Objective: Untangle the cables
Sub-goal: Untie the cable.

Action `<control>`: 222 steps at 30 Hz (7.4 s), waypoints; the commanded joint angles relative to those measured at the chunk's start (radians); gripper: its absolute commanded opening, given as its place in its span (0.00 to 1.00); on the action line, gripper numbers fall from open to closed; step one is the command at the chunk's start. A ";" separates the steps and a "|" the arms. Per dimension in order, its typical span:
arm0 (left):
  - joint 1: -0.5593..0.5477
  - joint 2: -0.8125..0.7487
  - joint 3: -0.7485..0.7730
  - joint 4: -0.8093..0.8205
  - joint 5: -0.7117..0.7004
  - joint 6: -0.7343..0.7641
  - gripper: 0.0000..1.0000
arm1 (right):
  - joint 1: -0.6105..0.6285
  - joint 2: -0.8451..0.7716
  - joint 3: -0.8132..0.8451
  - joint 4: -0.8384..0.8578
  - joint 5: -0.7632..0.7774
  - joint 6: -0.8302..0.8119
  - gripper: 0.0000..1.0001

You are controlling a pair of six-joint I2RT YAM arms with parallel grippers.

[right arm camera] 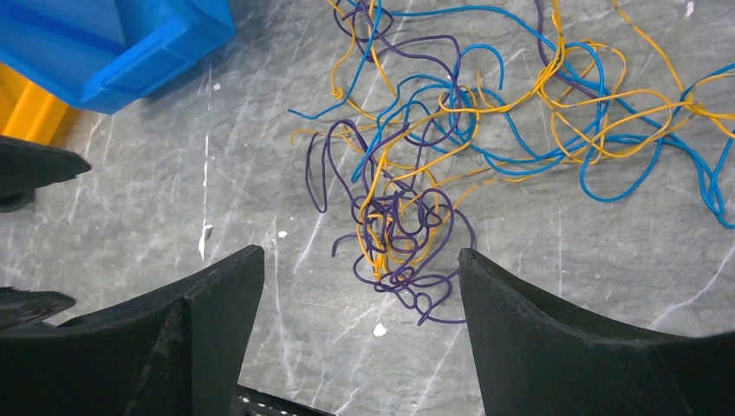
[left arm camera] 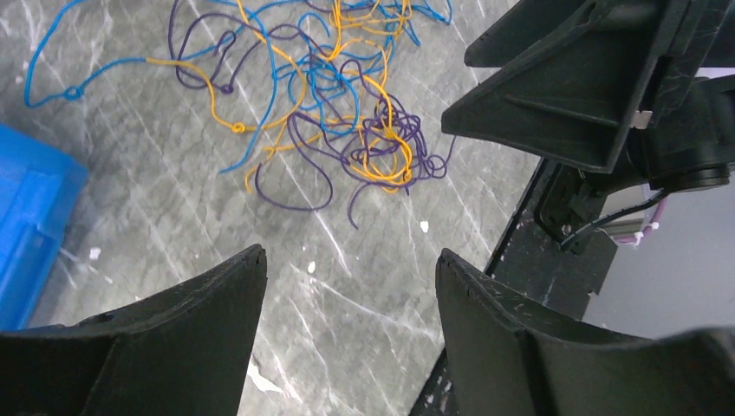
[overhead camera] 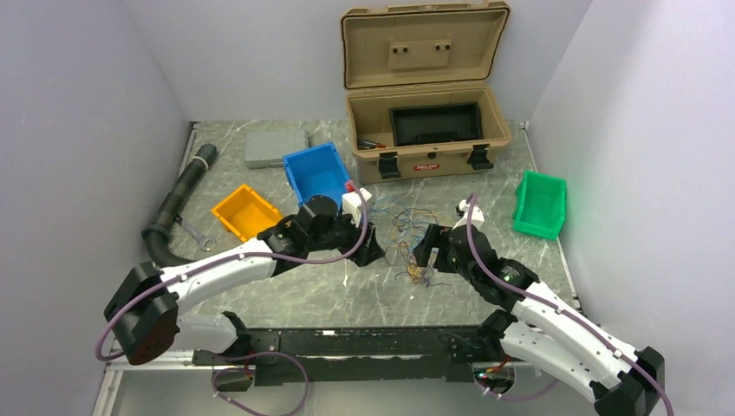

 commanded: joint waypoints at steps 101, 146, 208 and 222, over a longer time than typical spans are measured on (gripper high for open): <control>0.013 0.046 0.316 -0.160 0.067 0.012 0.00 | -0.049 0.102 -0.160 0.613 -0.202 -0.220 0.71; 0.424 -0.441 0.349 -0.508 -0.449 -0.107 0.00 | -0.068 -0.281 -0.024 -0.356 0.694 0.517 0.00; 0.424 -0.446 0.162 -0.243 0.232 -0.107 0.01 | -0.068 0.446 0.870 0.096 -0.329 -0.420 0.00; 0.255 -0.339 0.174 -0.135 0.197 -0.040 0.73 | -0.069 0.510 0.773 0.194 -0.544 -0.267 0.00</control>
